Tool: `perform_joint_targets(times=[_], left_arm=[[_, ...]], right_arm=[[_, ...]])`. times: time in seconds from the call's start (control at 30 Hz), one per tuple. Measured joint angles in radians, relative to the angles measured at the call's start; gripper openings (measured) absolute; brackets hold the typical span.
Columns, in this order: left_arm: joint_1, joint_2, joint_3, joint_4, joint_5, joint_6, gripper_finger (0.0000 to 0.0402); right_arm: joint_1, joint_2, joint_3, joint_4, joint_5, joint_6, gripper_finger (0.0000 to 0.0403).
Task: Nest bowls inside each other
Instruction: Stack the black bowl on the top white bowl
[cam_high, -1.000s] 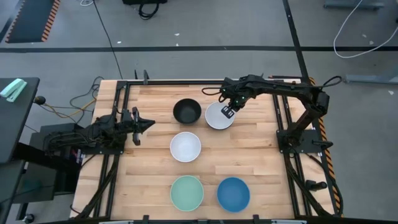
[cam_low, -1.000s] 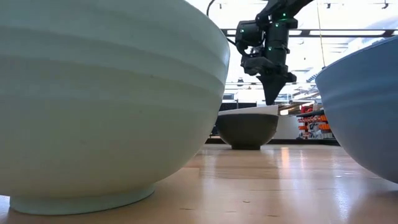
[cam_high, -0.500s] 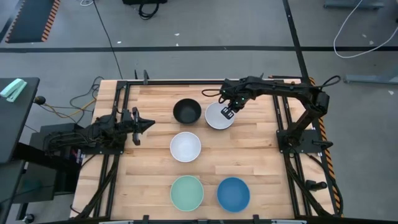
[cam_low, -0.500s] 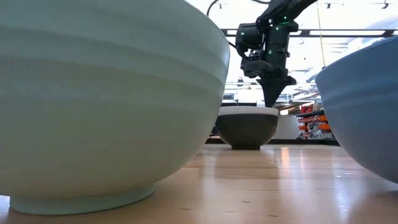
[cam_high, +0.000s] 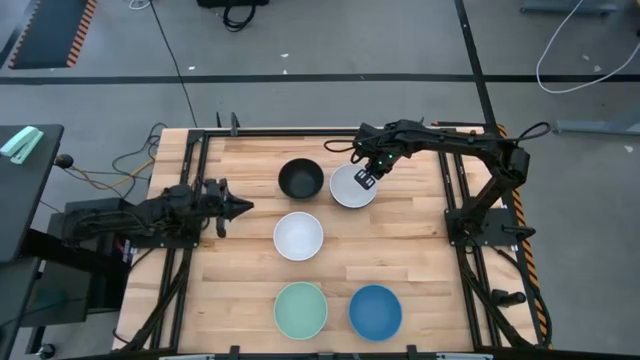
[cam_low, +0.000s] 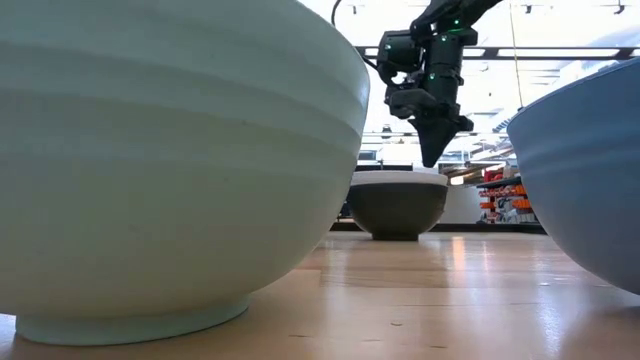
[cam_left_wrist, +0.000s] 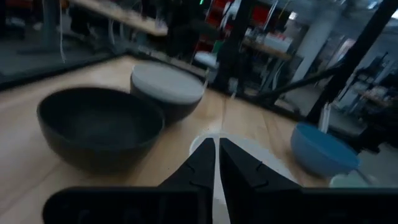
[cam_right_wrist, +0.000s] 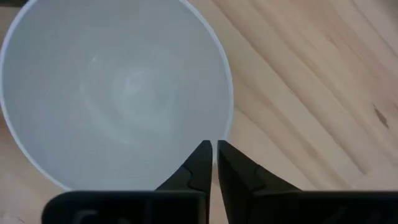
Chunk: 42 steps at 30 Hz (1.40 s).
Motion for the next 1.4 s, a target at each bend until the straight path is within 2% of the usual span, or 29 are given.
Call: perform_joint_targets(times=[0.2, 0.33, 0.5, 0.7, 0.87, 1.03, 1.23, 1.4], left_arm=[[0.000, 0.197, 0.135, -0.009, -0.025, 0.001, 0.0037], [0.001, 0.362, 0.287, -0.044, -0.078, -0.011, 0.0037], [0.042, 0.588, 0.504, -0.262, -0.165, -0.090, 0.0029], [0.153, 0.869, 0.724, -0.449, -0.173, -0.112, 0.0035], [0.237, 1.072, 0.861, -0.501, -0.104, -0.104, 0.0041], [0.289, 1.222, 0.960, -0.545, -0.036, -0.077, 0.0032], [0.343, 1.344, 1.008, -0.544, 0.044, -0.048, 0.0026], [0.380, 1.411, 1.025, -0.544, 0.056, -0.043, 0.0044]], right_arm=[[0.000, 0.000, 0.000, -0.002, -0.022, 0.000, 0.0051], [0.000, -0.005, 0.000, -0.005, -0.037, 0.019, 0.0064], [0.001, -0.039, 0.000, -0.041, -0.038, 0.047, 0.0077], [0.056, -0.116, 0.000, -0.055, 0.001, 0.060, 0.0082], [0.150, -0.193, 0.000, -0.053, 0.049, 0.060, 0.0079], [0.291, -0.269, 0.000, -0.012, 0.117, 0.071, 0.0076], [0.480, -0.331, 0.000, 0.063, 0.176, 0.095, 0.0075], [0.607, -0.351, 0.000, 0.067, 0.253, 0.137, 0.0075]])
